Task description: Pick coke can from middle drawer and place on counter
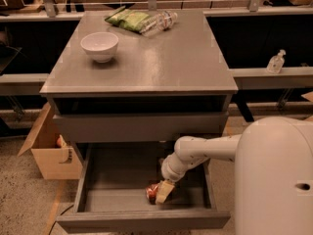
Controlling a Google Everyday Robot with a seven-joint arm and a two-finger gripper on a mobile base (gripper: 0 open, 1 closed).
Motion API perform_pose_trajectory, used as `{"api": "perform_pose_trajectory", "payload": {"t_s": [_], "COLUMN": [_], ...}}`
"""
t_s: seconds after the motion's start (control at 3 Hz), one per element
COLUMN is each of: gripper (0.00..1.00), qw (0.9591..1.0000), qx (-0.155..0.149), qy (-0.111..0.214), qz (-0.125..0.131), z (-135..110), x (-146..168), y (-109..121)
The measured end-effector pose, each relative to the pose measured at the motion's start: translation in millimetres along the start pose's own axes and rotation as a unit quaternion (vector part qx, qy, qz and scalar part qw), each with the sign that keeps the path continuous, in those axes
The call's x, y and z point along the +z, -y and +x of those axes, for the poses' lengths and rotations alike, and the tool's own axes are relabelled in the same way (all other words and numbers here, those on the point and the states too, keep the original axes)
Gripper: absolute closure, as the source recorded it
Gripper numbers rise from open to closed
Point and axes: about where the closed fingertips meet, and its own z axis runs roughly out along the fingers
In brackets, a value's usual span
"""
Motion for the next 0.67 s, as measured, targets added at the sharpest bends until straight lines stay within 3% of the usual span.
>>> {"api": "perform_pose_trajectory", "payload": {"t_s": [0.33, 0.67], "gripper": [0.00, 0.23], "qw": [0.9999, 0.9999], "qx": [0.010, 0.013], "qy": [0.003, 0.007], "qz": [-0.002, -0.006], "z": [12.9, 21.5], "x": [6.0, 11.3], "y": [-0.1, -2.3]}}
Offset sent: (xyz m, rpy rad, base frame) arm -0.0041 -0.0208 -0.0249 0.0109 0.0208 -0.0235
